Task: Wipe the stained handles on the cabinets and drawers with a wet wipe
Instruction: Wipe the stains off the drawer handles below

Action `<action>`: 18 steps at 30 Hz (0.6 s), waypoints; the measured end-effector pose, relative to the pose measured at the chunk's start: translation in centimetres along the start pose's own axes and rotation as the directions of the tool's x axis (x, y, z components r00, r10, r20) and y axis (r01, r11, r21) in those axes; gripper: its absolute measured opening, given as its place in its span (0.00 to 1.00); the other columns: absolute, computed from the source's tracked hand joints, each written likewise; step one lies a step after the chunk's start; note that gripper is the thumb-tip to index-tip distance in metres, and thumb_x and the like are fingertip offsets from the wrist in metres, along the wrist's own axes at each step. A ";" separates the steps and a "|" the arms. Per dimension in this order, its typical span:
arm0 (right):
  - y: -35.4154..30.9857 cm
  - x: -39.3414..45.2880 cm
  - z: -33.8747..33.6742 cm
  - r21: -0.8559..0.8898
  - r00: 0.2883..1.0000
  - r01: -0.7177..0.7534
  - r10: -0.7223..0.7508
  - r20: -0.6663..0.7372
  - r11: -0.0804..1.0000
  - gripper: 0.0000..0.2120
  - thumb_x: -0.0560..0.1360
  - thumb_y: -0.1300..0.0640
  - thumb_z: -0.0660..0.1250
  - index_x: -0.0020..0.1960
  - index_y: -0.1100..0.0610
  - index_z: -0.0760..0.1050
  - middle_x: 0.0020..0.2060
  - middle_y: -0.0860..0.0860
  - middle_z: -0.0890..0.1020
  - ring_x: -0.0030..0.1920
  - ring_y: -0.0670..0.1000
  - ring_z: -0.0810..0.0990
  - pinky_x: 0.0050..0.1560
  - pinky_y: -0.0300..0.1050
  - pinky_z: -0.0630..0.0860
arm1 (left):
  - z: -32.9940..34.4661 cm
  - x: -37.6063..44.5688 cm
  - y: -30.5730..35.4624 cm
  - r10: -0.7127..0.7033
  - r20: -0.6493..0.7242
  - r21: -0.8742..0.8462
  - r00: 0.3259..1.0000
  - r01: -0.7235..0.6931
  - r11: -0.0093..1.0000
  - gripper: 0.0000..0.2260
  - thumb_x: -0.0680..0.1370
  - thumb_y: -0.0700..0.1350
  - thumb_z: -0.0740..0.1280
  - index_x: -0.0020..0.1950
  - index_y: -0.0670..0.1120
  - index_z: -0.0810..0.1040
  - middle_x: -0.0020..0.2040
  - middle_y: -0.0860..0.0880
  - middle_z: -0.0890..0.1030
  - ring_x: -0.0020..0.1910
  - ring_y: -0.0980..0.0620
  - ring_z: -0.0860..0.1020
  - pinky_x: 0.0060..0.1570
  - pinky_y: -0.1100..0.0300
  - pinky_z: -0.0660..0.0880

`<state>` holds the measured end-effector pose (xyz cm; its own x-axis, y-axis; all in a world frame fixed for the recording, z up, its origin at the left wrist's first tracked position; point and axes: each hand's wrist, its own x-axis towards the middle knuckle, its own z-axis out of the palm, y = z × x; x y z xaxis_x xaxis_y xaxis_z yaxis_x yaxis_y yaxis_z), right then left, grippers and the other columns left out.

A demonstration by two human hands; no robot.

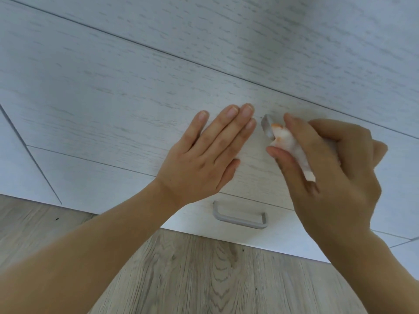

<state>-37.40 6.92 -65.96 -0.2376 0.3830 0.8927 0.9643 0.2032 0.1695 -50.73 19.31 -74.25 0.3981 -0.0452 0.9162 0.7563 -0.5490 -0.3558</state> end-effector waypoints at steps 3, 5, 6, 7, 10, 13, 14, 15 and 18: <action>-0.4 0.4 0.3 -0.013 0.999 0.031 -0.032 -0.042 0.999 0.11 0.78 0.57 0.69 0.57 0.62 0.79 0.43 0.58 0.81 0.42 0.52 0.75 0.43 0.49 0.65 | 0.0 0.0 0.0 0.004 -0.005 0.003 1.000 -0.004 1.000 0.27 0.82 0.49 0.47 0.77 0.37 0.50 0.77 0.41 0.53 0.77 0.46 0.48 0.75 0.49 0.47; -0.7 0.9 0.7 -0.042 0.996 0.068 -0.070 -0.062 0.997 0.11 0.78 0.56 0.68 0.56 0.61 0.80 0.41 0.56 0.82 0.41 0.51 0.73 0.43 0.49 0.64 | 0.0 0.0 0.0 0.008 -0.012 -0.002 1.000 -0.008 1.000 0.27 0.82 0.49 0.47 0.77 0.37 0.50 0.77 0.41 0.52 0.77 0.46 0.48 0.75 0.49 0.47; -0.8 1.0 0.9 -0.056 0.995 0.078 -0.081 -0.061 0.995 0.10 0.79 0.55 0.67 0.56 0.60 0.80 0.41 0.56 0.82 0.41 0.51 0.73 0.43 0.49 0.64 | 0.0 0.1 0.0 0.008 -0.015 -0.006 1.000 -0.008 1.000 0.27 0.82 0.49 0.47 0.77 0.37 0.50 0.78 0.42 0.50 0.77 0.46 0.48 0.75 0.49 0.47; -0.8 1.1 1.0 -0.065 0.994 0.085 -0.089 -0.057 0.994 0.11 0.79 0.55 0.67 0.56 0.60 0.80 0.40 0.56 0.82 0.41 0.52 0.72 0.43 0.49 0.64 | 0.0 0.1 -0.1 0.006 -0.017 -0.010 1.000 -0.006 1.000 0.27 0.82 0.50 0.47 0.77 0.37 0.50 0.78 0.42 0.49 0.77 0.47 0.48 0.75 0.49 0.47; -0.7 1.0 1.1 -0.071 0.991 0.113 -0.117 -0.057 0.991 0.09 0.79 0.57 0.67 0.55 0.60 0.81 0.40 0.55 0.82 0.41 0.52 0.72 0.42 0.49 0.64 | 0.1 0.0 -0.1 0.006 -0.010 -0.007 1.000 -0.006 1.000 0.27 0.82 0.50 0.47 0.77 0.37 0.50 0.78 0.42 0.49 0.77 0.46 0.49 0.75 0.48 0.47; -0.7 1.1 1.1 -0.063 0.988 0.131 -0.136 -0.080 0.989 0.06 0.77 0.61 0.69 0.51 0.60 0.83 0.38 0.53 0.82 0.40 0.51 0.72 0.42 0.47 0.65 | 0.0 0.0 -0.1 0.013 -0.002 0.000 1.000 -0.013 1.000 0.27 0.82 0.50 0.48 0.77 0.37 0.51 0.78 0.41 0.50 0.77 0.46 0.48 0.75 0.48 0.47; -0.6 1.1 1.1 -0.065 0.985 0.143 -0.148 -0.083 0.988 0.05 0.77 0.62 0.70 0.51 0.60 0.83 0.37 0.53 0.82 0.40 0.51 0.72 0.42 0.47 0.65 | 0.0 0.0 -0.3 0.017 0.001 0.002 1.000 -0.017 1.000 0.27 0.82 0.50 0.48 0.77 0.37 0.51 0.78 0.42 0.49 0.77 0.46 0.48 0.75 0.48 0.47; -0.6 1.1 1.1 -0.066 0.983 0.156 -0.161 -0.084 0.986 0.05 0.76 0.63 0.70 0.50 0.60 0.83 0.37 0.53 0.82 0.40 0.51 0.72 0.42 0.46 0.65 | -0.1 0.0 -0.4 0.019 0.004 0.000 1.000 -0.019 1.000 0.27 0.82 0.50 0.48 0.77 0.37 0.51 0.78 0.42 0.48 0.77 0.46 0.48 0.75 0.49 0.47; -0.2 1.1 0.9 -0.067 0.976 0.195 -0.200 -0.088 0.979 0.05 0.75 0.64 0.71 0.50 0.61 0.83 0.37 0.53 0.83 0.41 0.52 0.73 0.41 0.46 0.67 | -0.4 0.0 -0.7 0.032 0.016 -0.011 0.999 -0.032 0.999 0.27 0.82 0.50 0.48 0.77 0.37 0.50 0.78 0.42 0.45 0.77 0.46 0.48 0.75 0.49 0.46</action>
<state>-38.01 8.17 -65.37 -0.4149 0.2541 0.8736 0.9051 0.2129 0.3680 -51.47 19.42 -73.95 0.4302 -0.0496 0.9014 0.7376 -0.5563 -0.3826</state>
